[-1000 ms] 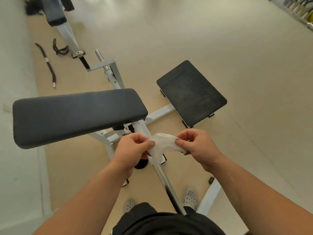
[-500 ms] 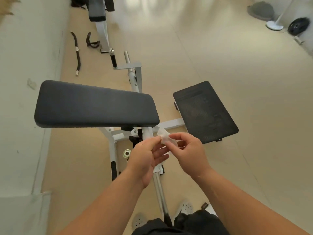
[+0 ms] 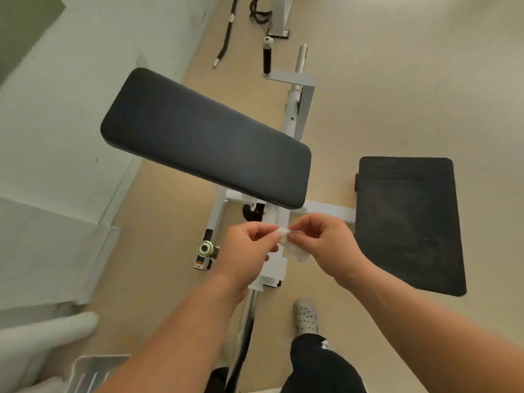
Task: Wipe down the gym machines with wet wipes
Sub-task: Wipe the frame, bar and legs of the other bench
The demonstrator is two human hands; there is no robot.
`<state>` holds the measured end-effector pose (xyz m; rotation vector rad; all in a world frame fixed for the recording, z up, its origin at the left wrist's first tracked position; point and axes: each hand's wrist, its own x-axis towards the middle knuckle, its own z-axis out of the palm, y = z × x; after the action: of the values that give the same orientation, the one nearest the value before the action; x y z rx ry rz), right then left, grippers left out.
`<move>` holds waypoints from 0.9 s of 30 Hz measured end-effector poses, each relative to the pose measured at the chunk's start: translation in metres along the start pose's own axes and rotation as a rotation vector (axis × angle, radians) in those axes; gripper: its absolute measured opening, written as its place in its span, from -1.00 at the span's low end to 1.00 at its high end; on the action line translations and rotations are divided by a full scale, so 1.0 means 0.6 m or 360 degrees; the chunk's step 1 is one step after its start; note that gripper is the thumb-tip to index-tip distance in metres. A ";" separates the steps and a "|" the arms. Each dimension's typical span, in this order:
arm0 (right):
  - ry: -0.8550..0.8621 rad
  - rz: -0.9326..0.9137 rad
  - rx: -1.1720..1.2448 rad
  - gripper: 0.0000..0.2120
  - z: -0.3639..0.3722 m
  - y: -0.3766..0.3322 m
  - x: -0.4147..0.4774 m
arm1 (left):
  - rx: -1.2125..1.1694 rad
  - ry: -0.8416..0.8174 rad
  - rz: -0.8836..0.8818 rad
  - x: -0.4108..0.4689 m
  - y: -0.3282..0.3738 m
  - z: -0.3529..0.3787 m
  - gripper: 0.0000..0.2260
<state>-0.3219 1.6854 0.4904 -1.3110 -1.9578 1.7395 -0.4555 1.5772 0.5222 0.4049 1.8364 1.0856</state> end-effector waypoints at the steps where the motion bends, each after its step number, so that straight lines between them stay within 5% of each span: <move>1: -0.0057 0.0004 0.0039 -0.91 -0.004 -0.004 0.008 | -0.0035 0.0073 -0.0043 -0.003 0.002 0.008 -0.92; 6: -0.0591 -0.0073 0.0406 -0.75 -0.007 -0.061 0.016 | -0.0401 0.0424 -0.0160 -0.022 0.020 -0.004 -0.93; 9: -0.0748 -0.0230 0.0305 -0.70 0.005 -0.086 0.020 | -0.0674 0.0514 -0.0152 -0.046 0.024 -0.030 -0.92; 17: -0.0512 -0.0355 0.0071 -0.90 -0.008 -0.077 0.025 | -0.0897 0.0373 -0.0186 -0.029 0.027 0.010 -0.88; 22: -0.0327 -0.0249 0.0131 -0.86 -0.109 -0.055 0.062 | -0.0660 0.0044 -0.0156 0.021 0.083 0.093 -0.80; 27: -0.0218 -0.0278 0.0115 -0.84 -0.191 -0.054 0.208 | -0.0395 0.0027 -0.0189 0.159 0.169 0.150 -0.68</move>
<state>-0.3330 1.8572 0.5029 -0.9892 -1.9924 1.8380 -0.4452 1.7421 0.5366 0.1396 1.6914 1.2188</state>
